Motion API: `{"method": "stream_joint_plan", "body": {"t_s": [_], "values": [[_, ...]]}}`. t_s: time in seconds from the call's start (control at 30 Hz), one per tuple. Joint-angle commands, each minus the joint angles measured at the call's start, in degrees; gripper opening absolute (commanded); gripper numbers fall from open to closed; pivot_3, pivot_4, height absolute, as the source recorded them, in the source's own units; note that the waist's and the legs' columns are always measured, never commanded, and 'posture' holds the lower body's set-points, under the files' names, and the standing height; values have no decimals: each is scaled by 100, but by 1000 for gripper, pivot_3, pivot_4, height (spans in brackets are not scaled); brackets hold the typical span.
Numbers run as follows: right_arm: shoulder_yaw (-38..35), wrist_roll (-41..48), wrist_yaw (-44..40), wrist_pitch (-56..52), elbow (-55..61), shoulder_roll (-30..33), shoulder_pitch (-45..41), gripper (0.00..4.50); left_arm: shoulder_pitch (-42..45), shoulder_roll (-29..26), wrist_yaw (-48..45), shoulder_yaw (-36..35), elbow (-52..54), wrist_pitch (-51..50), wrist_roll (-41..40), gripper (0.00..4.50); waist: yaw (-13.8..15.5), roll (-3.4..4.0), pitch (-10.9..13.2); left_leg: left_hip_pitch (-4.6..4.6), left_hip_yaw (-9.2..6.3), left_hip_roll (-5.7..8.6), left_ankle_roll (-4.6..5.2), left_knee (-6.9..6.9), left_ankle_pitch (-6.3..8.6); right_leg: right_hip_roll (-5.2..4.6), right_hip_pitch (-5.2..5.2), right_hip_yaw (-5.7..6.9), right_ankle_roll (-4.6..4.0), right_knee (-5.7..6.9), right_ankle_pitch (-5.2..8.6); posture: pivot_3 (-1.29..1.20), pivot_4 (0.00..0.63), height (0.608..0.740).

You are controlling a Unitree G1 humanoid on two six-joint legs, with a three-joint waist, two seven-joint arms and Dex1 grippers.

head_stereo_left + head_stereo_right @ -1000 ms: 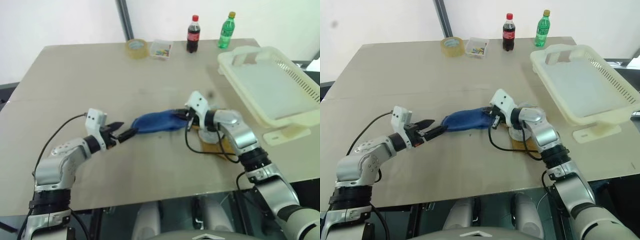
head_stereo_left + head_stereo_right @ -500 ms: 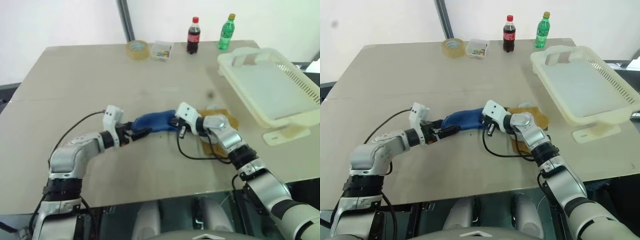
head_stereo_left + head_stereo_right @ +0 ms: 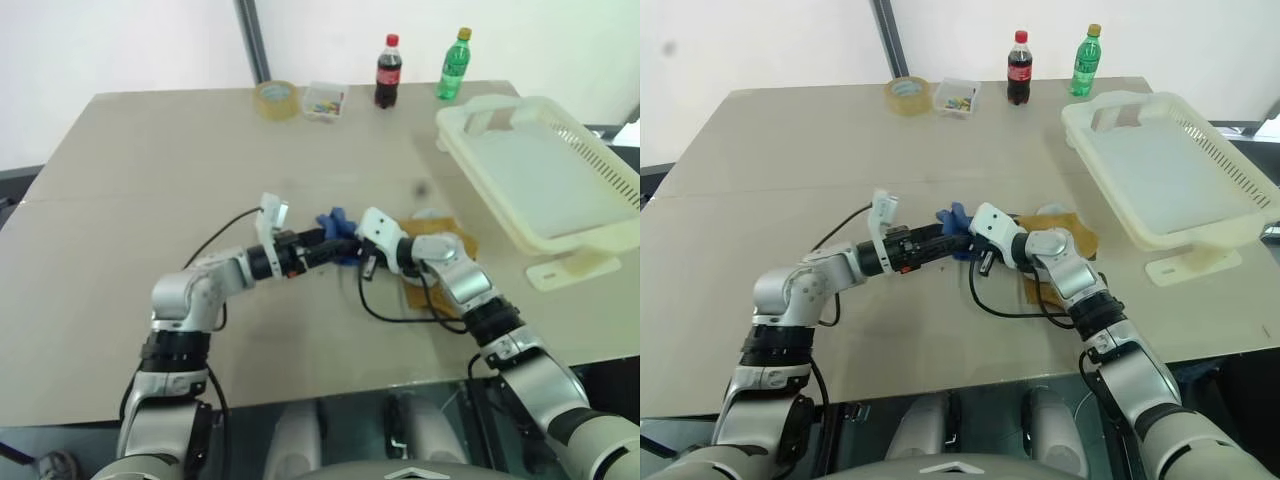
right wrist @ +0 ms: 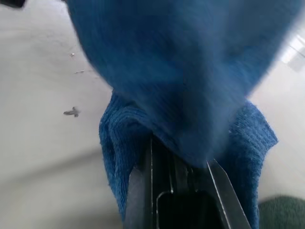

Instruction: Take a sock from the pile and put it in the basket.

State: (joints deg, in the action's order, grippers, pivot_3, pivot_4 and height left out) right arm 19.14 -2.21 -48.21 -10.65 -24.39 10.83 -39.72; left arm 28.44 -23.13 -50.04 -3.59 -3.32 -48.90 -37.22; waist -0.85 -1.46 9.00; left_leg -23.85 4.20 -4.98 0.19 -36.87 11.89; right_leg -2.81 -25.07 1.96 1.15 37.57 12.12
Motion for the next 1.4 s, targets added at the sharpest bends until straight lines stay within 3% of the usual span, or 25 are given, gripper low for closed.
{"method": "stream_joint_plan", "body": {"t_s": [0.03, 0.47, 0.73, 0.9, 1.0, 1.07, 1.2, 1.4], "values": [[8, -13, -9, -115, 218, 64, 143, 59, 216, 85, -141, 164, -54, 285, 86, 4500, -1, 0, 0, 0, 0, 0, 0, -1, 0, 0, 0, 0, 0, 1, 0, 0, 150, 740], [245, -119, -21, 20, 961, 178, 624, 59, 702, 367, -151, 79, -499, 545, 112, 4500, -7, -4, 3, -3, -2, 0, 0, -12, 0, 2, -2, -2, 4, 7, 2, 0, 150, 740], [343, -424, 267, 243, 933, 209, 649, 59, 526, 376, -354, 656, -481, 683, 555, 4500, -4, -4, 3, -3, -3, 0, 0, -13, 0, 3, -2, -2, 5, 8, 3, 0, 150, 740], [161, 37, -261, -157, 1995, 577, 906, 59, 219, 434, -457, 1055, -646, 892, 873, 4500, 18, -5, 3, -5, -2, 0, 0, -14, 0, 2, -2, -3, 4, 7, 3, 0, 150, 740], [-16, 336, -419, -647, 2972, 903, 1246, 1094, 98, 374, -529, 1156, -771, 1083, 1013, 4500, 27, -5, 3, -7, -2, 0, 0, -14, 0, 1, -2, -3, 4, 5, 4, 0, 150, 740], [-246, 759, -508, -1332, 3786, 1118, 1520, 2185, 1, 253, -609, 1189, -742, 1155, 1039, 4500, 21, -6, 4, -7, -2, 1, 0, -15, 1, 1, -2, -3, 0, 4, 6, 0, 150, 740], [-773, 1556, -415, -2522, 4813, 1323, 1730, 3810, -207, -77, -805, 1284, -559, 1344, 1130, 4500, 2, -9, 7, -9, -4, 0, 0, -15, 1, 2, -8, -4, -16, 7, 17, 0, 150, 740], [-1260, 2290, -130, -3245, 4972, 1273, 1487, 3810, -555, -563, -957, 1109, -180, 1596, 1098, 4500, -33, -6, 13, 7, -37, -1, 0, -15, 1, 22, -10, -11, -20, 16, 17, 0, 150, 740]]}}
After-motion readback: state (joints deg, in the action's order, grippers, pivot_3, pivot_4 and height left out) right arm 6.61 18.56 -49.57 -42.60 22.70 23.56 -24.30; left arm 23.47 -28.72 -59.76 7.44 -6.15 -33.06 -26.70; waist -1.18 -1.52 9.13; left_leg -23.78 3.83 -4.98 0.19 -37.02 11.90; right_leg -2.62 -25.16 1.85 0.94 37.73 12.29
